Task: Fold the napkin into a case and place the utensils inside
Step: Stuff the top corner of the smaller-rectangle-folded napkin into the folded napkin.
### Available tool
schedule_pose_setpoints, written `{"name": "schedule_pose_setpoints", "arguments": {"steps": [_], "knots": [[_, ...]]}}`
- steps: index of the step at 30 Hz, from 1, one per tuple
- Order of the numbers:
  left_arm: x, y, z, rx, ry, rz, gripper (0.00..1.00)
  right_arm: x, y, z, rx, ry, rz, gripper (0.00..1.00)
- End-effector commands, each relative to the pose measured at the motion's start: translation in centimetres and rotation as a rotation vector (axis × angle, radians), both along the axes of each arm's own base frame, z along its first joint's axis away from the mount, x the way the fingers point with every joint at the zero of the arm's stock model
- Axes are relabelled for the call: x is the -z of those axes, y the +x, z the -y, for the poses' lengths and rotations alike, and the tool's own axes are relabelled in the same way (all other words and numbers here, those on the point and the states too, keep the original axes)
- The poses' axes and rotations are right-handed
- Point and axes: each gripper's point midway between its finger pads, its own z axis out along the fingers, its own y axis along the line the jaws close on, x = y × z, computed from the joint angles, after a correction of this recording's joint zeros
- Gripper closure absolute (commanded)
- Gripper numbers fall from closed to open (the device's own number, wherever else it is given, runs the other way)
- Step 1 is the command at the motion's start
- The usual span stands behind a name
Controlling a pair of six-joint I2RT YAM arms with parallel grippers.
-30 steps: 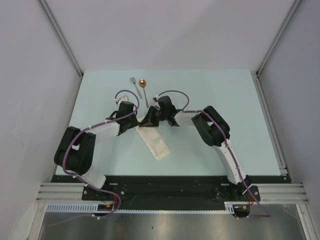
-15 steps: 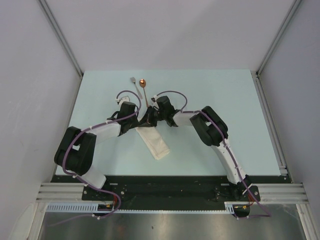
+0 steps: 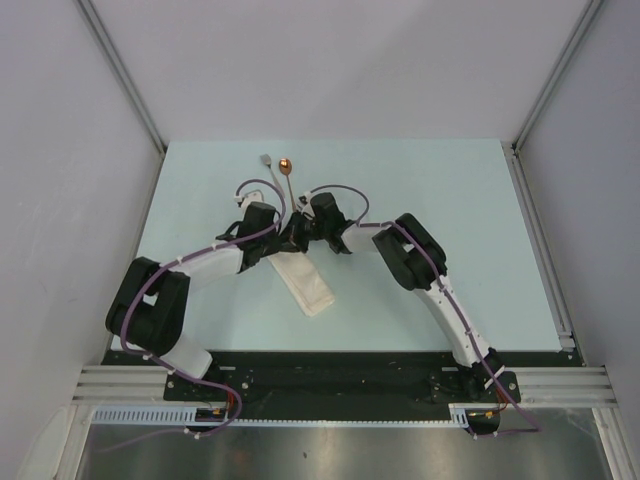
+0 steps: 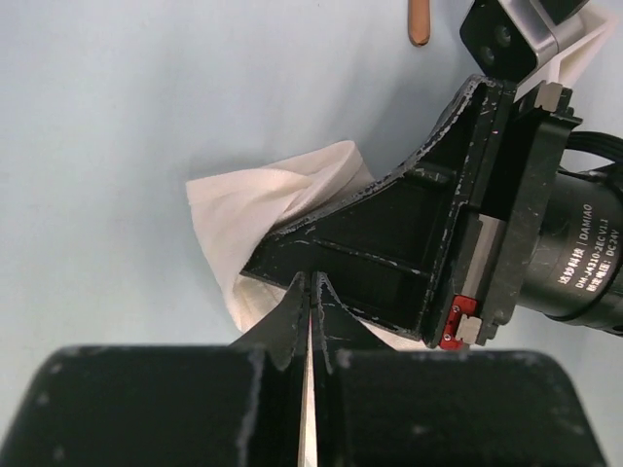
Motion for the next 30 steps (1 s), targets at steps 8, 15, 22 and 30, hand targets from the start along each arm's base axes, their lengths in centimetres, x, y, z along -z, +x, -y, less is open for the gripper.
{"name": "schedule_pose_setpoints", "arguments": {"steps": [8, 15, 22, 30], "knots": [[-1.8, 1.2, -1.4, -0.065, 0.094, 0.019, 0.81, -1.2, 1.1, 0.4, 0.038, 0.042, 0.031, 0.95], [0.5, 0.8, -3.2, -0.103, 0.162, -0.027, 0.79, -0.7, 0.9, 1.1, 0.037, 0.029, 0.03, 0.96], [0.2, 1.2, -3.3, -0.114, 0.165, -0.015, 0.81, -0.7, 0.9, 1.0, 0.033, 0.033, 0.03, 0.96], [0.5, 0.9, -3.7, -0.113, 0.189, -0.021, 0.79, -0.5, 0.9, 0.9, 0.032, 0.031, 0.025, 0.96]]}}
